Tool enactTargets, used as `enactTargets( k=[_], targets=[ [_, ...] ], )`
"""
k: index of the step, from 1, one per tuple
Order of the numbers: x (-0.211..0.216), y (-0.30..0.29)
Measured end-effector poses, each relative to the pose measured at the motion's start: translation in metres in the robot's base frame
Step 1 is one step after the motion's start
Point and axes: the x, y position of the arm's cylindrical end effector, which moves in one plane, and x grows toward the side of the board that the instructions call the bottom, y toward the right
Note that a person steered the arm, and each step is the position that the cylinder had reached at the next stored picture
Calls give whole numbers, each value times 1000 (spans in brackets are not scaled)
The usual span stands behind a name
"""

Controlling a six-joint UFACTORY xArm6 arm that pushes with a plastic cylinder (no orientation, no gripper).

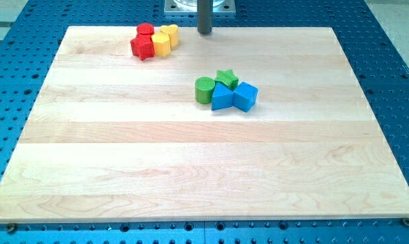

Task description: Separate the yellow blocks from the red blocks

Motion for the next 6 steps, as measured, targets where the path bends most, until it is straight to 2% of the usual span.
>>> enactTargets(
  k=[3,4,6],
  targets=[
    [1,-67],
    [15,-75],
    [100,-78]
  ],
)
